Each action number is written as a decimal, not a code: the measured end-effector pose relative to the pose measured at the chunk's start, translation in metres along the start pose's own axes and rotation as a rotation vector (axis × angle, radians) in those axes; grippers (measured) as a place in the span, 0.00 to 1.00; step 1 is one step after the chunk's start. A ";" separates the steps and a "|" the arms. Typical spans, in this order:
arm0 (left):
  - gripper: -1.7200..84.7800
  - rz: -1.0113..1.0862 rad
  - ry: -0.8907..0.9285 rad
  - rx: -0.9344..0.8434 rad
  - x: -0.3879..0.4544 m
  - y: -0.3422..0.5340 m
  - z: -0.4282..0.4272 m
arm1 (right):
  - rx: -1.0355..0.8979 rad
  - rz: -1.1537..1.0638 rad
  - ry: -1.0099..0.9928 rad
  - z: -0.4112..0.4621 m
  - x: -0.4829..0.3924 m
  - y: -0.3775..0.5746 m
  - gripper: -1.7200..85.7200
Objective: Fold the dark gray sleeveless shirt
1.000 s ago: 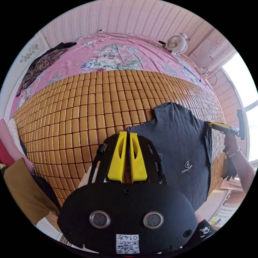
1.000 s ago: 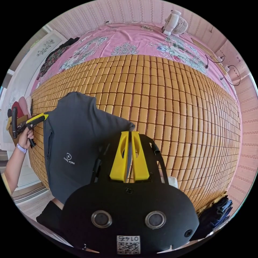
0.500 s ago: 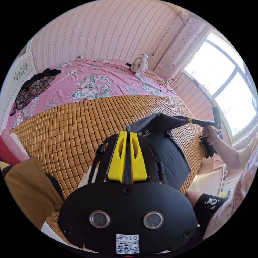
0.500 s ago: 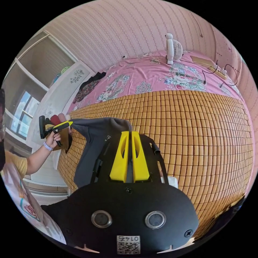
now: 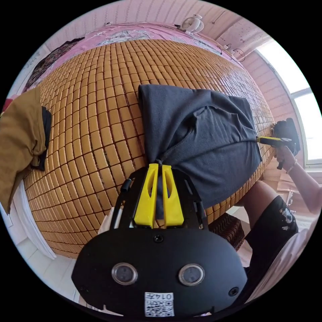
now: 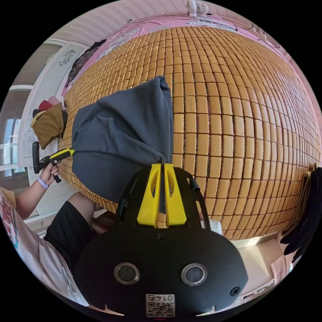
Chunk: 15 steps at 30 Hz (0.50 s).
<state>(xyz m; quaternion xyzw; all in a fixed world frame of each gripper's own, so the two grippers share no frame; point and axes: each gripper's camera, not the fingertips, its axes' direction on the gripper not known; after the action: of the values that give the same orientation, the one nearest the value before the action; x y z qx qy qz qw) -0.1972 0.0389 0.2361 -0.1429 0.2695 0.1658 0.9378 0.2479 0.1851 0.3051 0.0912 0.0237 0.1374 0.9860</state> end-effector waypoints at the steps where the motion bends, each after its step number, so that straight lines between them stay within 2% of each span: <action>1: 0.01 0.046 -0.039 -0.003 0.006 0.004 0.002 | -0.003 -0.016 0.008 0.002 -0.002 0.001 0.03; 7: 0.01 0.218 -0.156 0.041 0.023 0.037 0.008 | 0.047 -0.079 0.057 0.010 -0.011 0.016 0.03; 13: 0.01 0.218 -0.305 0.031 0.026 0.077 0.010 | 0.112 -0.100 0.135 0.015 -0.024 0.036 0.03; 15: 0.01 0.187 -0.295 0.050 0.020 0.098 0.009 | 0.148 -0.132 0.150 0.013 -0.030 0.048 0.03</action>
<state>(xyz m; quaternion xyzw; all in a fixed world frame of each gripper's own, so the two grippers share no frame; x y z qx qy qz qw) -0.2149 0.1352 0.2143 -0.0679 0.1452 0.2645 0.9510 0.2073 0.2200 0.3271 0.1514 0.1132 0.0767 0.9790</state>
